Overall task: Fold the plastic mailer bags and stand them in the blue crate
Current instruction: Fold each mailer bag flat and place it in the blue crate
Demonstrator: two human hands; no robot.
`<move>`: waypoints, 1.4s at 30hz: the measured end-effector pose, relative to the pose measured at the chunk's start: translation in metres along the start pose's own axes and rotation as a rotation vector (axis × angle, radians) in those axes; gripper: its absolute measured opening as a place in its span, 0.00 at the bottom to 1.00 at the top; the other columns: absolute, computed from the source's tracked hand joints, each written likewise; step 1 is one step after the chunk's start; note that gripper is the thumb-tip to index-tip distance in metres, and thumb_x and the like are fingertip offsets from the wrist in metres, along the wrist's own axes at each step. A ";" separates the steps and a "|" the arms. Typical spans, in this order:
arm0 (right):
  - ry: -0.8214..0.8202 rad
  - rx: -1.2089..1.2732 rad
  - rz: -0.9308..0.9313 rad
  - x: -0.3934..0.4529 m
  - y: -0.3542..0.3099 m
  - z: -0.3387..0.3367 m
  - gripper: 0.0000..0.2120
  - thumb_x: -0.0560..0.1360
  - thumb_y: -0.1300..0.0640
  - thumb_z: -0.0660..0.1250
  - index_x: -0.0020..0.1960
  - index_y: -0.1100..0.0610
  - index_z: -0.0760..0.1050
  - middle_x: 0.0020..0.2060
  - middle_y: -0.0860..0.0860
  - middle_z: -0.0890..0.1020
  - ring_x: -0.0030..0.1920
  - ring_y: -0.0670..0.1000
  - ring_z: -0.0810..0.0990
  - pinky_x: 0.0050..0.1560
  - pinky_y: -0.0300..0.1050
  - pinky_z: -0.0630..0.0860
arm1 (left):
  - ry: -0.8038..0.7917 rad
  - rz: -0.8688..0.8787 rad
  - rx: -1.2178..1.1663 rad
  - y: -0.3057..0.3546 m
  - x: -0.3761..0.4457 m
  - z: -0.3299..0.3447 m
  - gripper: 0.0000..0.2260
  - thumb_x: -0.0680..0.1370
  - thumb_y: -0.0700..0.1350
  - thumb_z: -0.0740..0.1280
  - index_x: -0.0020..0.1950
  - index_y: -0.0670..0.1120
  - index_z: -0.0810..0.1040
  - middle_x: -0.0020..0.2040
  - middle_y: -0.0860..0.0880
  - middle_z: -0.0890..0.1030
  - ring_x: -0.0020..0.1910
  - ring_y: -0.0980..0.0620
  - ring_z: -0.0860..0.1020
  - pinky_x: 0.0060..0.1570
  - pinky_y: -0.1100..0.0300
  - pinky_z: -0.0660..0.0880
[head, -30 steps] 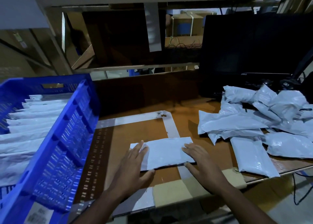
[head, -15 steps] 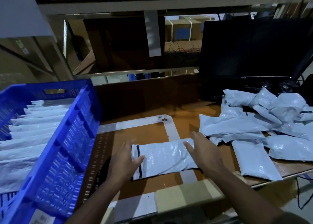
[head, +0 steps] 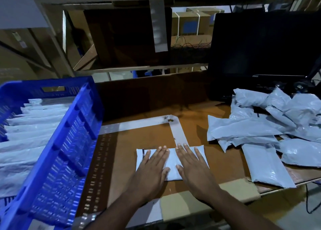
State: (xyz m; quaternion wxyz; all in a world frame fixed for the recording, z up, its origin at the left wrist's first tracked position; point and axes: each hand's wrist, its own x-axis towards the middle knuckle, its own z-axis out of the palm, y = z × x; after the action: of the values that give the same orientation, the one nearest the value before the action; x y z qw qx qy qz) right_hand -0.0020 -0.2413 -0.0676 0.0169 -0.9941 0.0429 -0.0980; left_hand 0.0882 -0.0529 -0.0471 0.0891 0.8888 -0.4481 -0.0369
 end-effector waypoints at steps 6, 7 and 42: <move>-0.052 0.000 0.044 -0.007 -0.004 -0.002 0.28 0.83 0.42 0.47 0.78 0.54 0.64 0.77 0.50 0.65 0.78 0.51 0.60 0.75 0.55 0.51 | -0.008 0.018 -0.031 0.000 -0.004 -0.002 0.34 0.80 0.63 0.32 0.84 0.51 0.47 0.83 0.57 0.44 0.80 0.62 0.38 0.80 0.51 0.42; -0.058 -0.001 0.047 -0.006 -0.003 -0.002 0.28 0.83 0.42 0.48 0.78 0.54 0.65 0.77 0.50 0.66 0.78 0.50 0.60 0.75 0.55 0.51 | -0.006 0.014 -0.031 0.000 -0.004 -0.003 0.34 0.80 0.63 0.32 0.84 0.51 0.47 0.83 0.56 0.45 0.80 0.62 0.38 0.80 0.51 0.41; -0.077 0.335 0.084 -0.028 0.009 -0.044 0.26 0.84 0.40 0.47 0.78 0.46 0.62 0.78 0.41 0.61 0.78 0.43 0.55 0.79 0.47 0.50 | 0.071 0.066 -0.119 0.006 -0.025 0.002 0.29 0.86 0.62 0.43 0.84 0.51 0.49 0.83 0.55 0.46 0.81 0.61 0.43 0.79 0.56 0.42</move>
State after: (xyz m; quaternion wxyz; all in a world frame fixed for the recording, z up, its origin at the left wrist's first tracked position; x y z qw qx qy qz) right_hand -0.0387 -0.2493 -0.0298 0.1880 -0.9778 0.0668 -0.0647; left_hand 0.0678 -0.0366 -0.0487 0.1589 0.8674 -0.4707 -0.0291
